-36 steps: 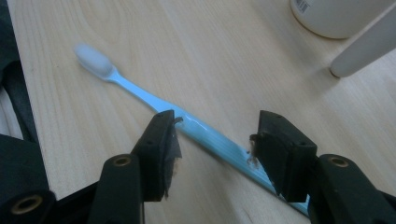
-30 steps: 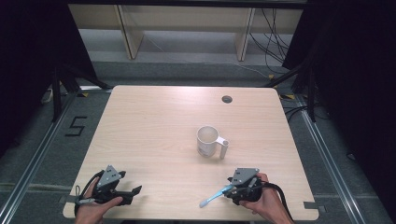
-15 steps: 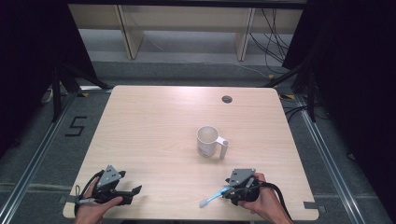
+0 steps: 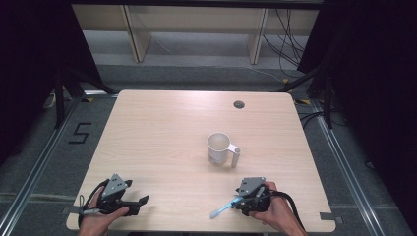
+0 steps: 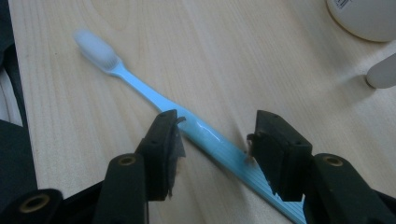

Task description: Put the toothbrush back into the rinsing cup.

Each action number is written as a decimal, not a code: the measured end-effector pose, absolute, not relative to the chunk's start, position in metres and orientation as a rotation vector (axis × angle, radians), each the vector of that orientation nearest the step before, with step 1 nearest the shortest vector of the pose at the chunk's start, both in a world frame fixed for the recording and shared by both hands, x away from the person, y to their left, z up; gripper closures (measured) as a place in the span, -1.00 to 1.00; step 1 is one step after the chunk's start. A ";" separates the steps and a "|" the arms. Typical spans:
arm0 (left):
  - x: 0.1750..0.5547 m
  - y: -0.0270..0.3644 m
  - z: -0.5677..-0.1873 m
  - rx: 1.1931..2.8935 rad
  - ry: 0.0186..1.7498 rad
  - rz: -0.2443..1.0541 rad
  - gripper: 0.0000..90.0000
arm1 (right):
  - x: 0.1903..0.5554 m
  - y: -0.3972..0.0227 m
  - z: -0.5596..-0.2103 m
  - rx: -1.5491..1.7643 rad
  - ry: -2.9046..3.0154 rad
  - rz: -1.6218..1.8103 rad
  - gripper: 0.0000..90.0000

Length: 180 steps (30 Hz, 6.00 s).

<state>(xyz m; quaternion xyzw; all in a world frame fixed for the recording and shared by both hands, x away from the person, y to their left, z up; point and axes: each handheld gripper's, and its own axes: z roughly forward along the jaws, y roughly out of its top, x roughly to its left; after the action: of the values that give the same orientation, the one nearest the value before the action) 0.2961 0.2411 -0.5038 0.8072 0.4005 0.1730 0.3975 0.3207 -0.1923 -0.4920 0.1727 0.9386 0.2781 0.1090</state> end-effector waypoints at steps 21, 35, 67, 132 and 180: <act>0.296 0.239 -0.505 2.006 1.031 0.435 -0.65 | 0.322 -0.192 -0.494 0.477 2.780 0.796 0.17; 0.296 0.241 -0.503 2.041 1.015 0.445 -0.65 | 0.327 -0.192 -0.493 0.448 2.807 0.775 0.42; 0.297 0.242 -0.504 2.039 1.020 0.445 -0.65 | 0.328 -0.180 -0.480 0.558 2.972 0.510 0.72; 0.297 0.241 -0.503 2.050 1.017 0.443 -0.65 | 0.340 -0.172 -0.446 0.699 2.918 0.514 0.75; 0.297 0.242 -0.502 2.046 1.015 0.449 -0.65 | 0.343 -0.206 -0.425 0.758 2.426 1.297 0.75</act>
<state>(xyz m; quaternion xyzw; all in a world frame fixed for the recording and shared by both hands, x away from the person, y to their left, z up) 0.2967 0.2417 -0.5016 0.8071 0.4006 0.1773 0.3959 0.3433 -0.2061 -0.4248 0.2628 0.8414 0.4500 0.1435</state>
